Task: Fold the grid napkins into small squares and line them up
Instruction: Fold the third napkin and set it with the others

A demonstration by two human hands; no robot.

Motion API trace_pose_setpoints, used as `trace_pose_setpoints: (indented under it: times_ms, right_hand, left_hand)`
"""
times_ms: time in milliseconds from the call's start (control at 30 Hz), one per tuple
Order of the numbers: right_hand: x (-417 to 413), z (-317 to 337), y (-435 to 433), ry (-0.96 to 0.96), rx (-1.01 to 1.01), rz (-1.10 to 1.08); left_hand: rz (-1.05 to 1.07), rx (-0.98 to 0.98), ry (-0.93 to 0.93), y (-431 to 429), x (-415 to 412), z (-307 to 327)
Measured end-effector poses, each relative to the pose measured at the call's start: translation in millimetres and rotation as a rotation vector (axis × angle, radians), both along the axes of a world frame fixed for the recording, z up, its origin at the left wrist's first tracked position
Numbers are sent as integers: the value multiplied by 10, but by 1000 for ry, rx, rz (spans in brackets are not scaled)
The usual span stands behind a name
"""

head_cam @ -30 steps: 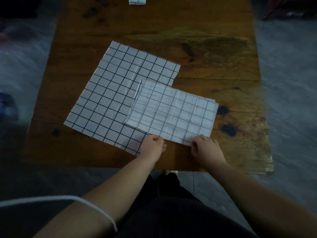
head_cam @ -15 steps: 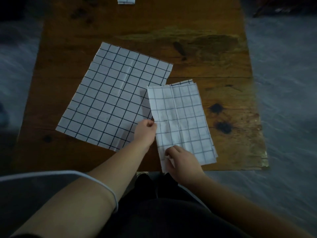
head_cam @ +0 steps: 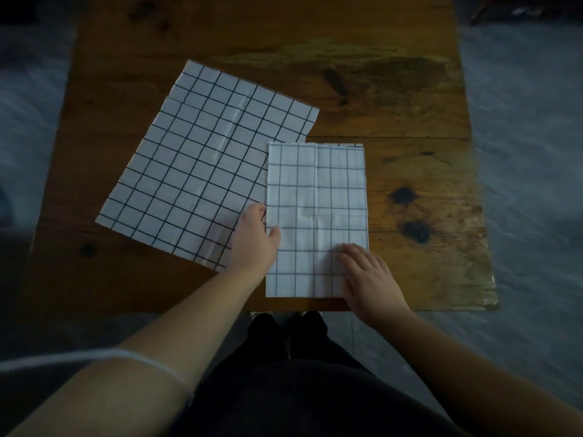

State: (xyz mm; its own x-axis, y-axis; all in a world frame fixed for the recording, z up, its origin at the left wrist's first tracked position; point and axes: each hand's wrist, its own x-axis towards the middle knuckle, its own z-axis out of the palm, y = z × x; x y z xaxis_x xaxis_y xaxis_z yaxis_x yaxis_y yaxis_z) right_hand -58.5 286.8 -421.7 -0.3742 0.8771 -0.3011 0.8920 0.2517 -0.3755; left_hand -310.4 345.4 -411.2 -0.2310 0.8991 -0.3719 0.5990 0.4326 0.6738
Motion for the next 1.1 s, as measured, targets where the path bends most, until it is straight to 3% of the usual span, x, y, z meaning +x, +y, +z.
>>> trace_pose_setpoints:
  times_ms: [167,300,467,600,733,1100]
  right_hand:
    - [207,-60,12,-62,-20,-57]
    - [228,-56,20,-39,-1,-30]
    - [261,-26,-70,3,42,47]
    - [358,-92,-190,48,80,140]
    - [420,-124,-266,56,102,89]
    - [259,-148,-617,-11,120,-13]
  left_hand:
    - [-413,28,231,-580,2,-26]
    - [-573,31,347,-851,-21,-124]
    - [-620,19,474,-959,-49,-156]
    - [-610,34,435,-998,-63,-144]
    - [-584,76,369,-1081,-80,-113]
    - [-804,207,420,-1232,-336,-342]
